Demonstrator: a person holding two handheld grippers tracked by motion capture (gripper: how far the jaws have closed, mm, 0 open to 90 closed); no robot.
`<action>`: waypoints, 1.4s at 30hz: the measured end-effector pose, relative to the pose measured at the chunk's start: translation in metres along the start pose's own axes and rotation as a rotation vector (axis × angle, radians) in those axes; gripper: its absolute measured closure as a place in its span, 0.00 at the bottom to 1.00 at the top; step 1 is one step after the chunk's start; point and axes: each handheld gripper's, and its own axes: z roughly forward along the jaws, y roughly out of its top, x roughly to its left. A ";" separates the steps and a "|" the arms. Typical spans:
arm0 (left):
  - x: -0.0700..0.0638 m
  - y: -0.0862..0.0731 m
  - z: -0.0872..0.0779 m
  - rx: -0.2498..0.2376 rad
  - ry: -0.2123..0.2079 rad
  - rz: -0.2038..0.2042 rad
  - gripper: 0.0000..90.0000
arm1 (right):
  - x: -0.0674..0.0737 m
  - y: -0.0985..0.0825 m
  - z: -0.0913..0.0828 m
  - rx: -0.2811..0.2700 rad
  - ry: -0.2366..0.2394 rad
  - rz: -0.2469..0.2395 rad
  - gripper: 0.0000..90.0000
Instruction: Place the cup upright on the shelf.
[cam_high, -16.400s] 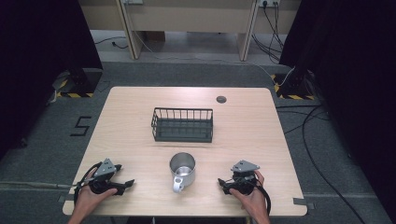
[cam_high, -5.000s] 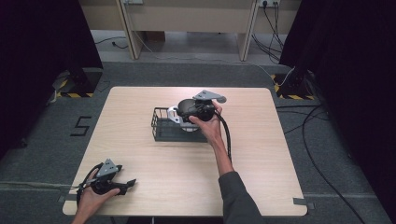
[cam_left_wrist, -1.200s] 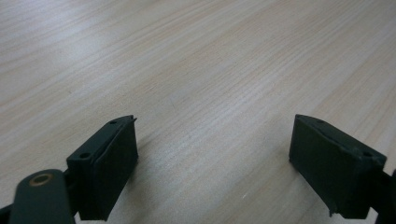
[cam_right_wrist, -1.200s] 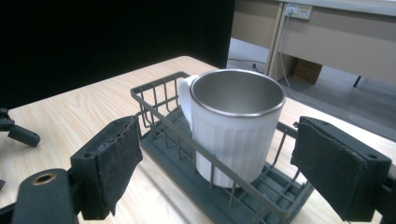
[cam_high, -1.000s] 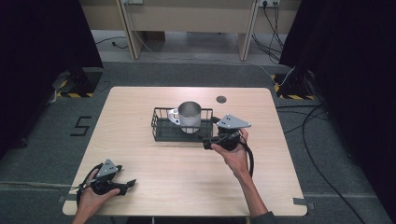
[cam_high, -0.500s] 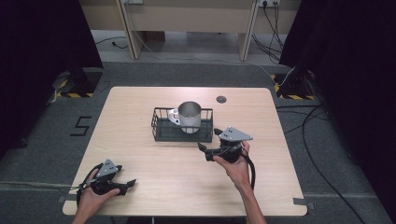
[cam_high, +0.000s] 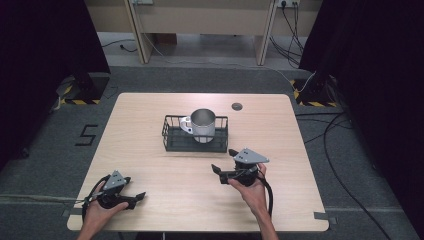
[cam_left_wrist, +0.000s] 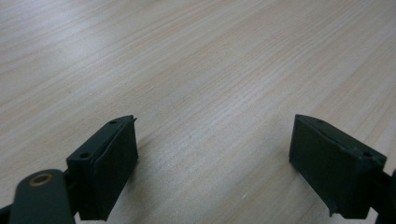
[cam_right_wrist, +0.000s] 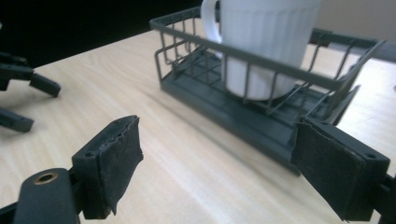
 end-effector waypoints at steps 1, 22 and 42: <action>0.000 0.000 0.000 0.000 0.000 0.000 0.16 | 0.002 -0.001 0.001 0.009 0.001 -0.015 0.17; 0.000 0.000 0.000 0.000 -0.003 0.003 0.16 | 0.012 -0.030 -0.007 0.108 0.007 -0.008 0.17; 0.000 0.000 0.000 0.000 -0.003 0.003 0.16 | 0.010 -0.065 -0.022 0.235 -0.027 0.054 0.17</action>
